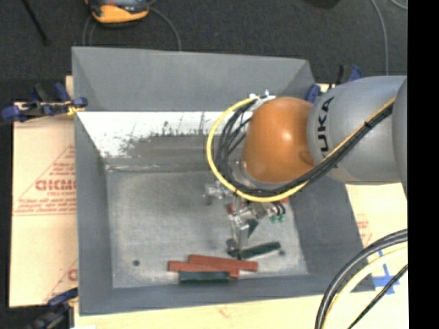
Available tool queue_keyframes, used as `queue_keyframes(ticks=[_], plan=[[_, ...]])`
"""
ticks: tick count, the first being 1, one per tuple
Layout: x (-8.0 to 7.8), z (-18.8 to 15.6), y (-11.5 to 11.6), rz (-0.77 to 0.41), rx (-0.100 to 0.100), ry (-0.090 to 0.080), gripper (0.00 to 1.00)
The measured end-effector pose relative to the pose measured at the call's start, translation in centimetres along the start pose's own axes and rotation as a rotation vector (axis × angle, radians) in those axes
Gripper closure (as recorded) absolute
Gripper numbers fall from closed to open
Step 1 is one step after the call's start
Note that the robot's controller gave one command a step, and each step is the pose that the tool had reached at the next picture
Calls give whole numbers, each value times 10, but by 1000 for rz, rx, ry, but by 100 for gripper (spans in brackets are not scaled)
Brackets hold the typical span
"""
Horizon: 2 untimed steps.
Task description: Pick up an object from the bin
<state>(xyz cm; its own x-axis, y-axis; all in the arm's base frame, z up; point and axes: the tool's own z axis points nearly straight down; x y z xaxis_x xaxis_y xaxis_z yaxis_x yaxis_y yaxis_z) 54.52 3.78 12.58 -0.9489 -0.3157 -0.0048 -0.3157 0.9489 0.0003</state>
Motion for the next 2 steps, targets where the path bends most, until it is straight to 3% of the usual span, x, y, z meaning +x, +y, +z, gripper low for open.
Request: queue_keyframes(ticks=[1,2], plan=[[0,0,0,1,0,0,0],[17,12,-3,-138,3,-5,0]])
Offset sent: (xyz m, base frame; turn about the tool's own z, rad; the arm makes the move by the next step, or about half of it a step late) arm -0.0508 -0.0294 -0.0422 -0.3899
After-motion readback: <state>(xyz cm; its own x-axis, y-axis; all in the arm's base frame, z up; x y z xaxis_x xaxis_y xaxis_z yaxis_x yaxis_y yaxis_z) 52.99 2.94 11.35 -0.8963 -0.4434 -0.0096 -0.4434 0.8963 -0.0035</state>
